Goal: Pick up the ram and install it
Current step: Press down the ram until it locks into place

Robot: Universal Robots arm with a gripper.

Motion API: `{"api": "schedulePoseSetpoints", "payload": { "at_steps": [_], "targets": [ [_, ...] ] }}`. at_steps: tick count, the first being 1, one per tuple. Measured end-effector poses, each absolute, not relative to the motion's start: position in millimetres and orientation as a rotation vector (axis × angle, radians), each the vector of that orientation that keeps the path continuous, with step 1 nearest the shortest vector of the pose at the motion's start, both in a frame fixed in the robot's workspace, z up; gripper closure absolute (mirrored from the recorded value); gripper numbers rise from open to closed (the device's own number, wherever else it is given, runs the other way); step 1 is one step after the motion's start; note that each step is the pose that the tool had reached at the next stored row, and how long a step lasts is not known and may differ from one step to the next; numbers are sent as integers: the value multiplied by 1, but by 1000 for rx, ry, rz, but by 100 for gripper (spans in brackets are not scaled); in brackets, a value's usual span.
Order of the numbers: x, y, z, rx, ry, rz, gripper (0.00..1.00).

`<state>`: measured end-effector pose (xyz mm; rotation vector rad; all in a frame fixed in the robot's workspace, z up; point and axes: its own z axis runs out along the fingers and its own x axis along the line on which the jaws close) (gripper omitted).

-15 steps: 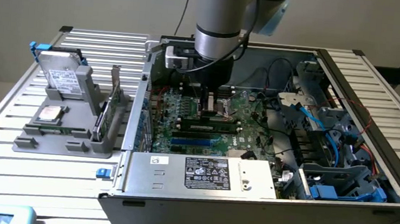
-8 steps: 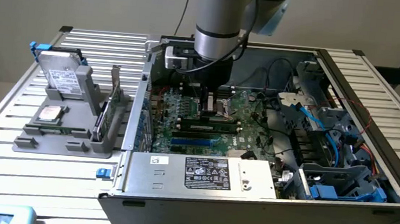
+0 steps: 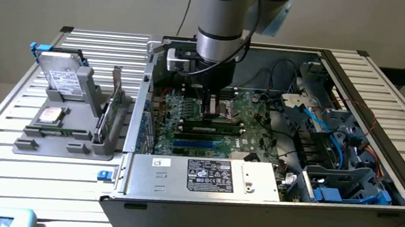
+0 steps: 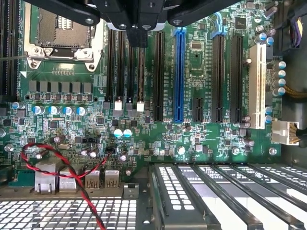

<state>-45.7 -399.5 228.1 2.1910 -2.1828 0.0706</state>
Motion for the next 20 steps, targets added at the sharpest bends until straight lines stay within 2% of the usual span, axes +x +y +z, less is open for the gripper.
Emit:
{"api": "schedulePoseSetpoints", "payload": {
  "at_steps": [20],
  "targets": [
    [-35,-400,234,2189,-2185,71,89]
  ]
}}
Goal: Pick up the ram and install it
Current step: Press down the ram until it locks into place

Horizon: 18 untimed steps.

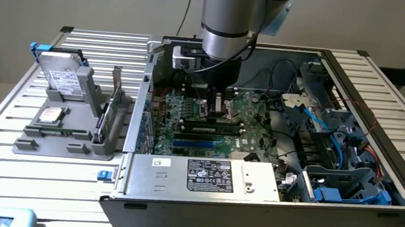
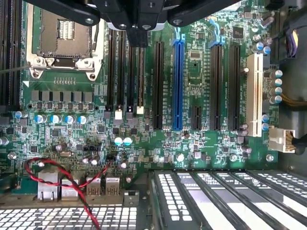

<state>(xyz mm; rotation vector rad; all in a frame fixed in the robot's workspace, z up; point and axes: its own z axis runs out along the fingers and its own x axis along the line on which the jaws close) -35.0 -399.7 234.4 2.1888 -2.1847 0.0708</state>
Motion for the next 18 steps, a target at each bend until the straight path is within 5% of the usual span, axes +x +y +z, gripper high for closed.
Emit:
{"api": "schedulePoseSetpoints", "payload": {
  "at_steps": [18],
  "targets": [
    [-19,-402,240,2189,-2185,69,89]
  ]
}}
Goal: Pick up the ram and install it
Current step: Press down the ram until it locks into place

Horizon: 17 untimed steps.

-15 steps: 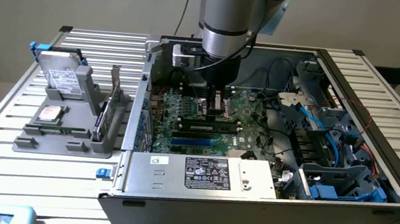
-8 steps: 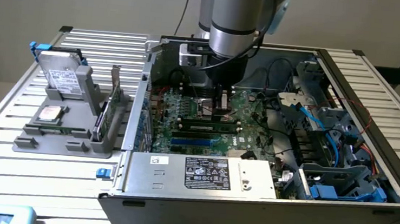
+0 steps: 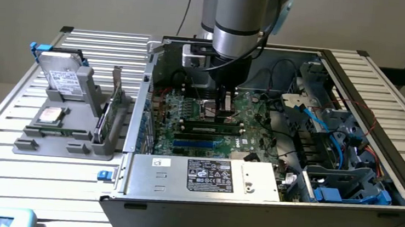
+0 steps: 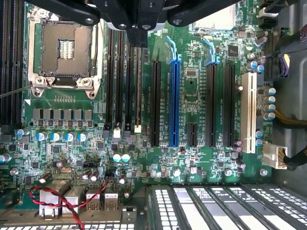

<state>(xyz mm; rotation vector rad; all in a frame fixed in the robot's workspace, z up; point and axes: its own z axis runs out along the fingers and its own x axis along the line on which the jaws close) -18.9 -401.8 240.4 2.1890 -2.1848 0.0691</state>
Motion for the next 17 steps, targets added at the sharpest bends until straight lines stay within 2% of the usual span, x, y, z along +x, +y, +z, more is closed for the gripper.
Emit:
{"api": "schedulePoseSetpoints", "payload": {
  "at_steps": [17],
  "targets": [
    [-19,-402,240,2090,-2279,67,89]
  ]
}}
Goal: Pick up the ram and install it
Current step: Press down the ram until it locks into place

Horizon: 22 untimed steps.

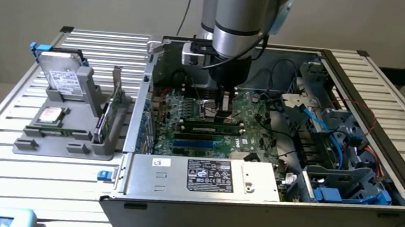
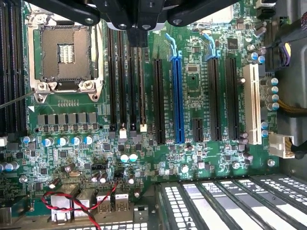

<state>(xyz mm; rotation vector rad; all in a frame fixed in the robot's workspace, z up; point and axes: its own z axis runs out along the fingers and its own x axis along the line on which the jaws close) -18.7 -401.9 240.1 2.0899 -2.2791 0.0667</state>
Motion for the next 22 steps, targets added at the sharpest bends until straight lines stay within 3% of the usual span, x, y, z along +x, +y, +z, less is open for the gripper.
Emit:
{"api": "schedulePoseSetpoints", "payload": {
  "at_steps": [22],
  "targets": [
    [-19,-402,240,1703,-2575,56,89]
  ]
}}
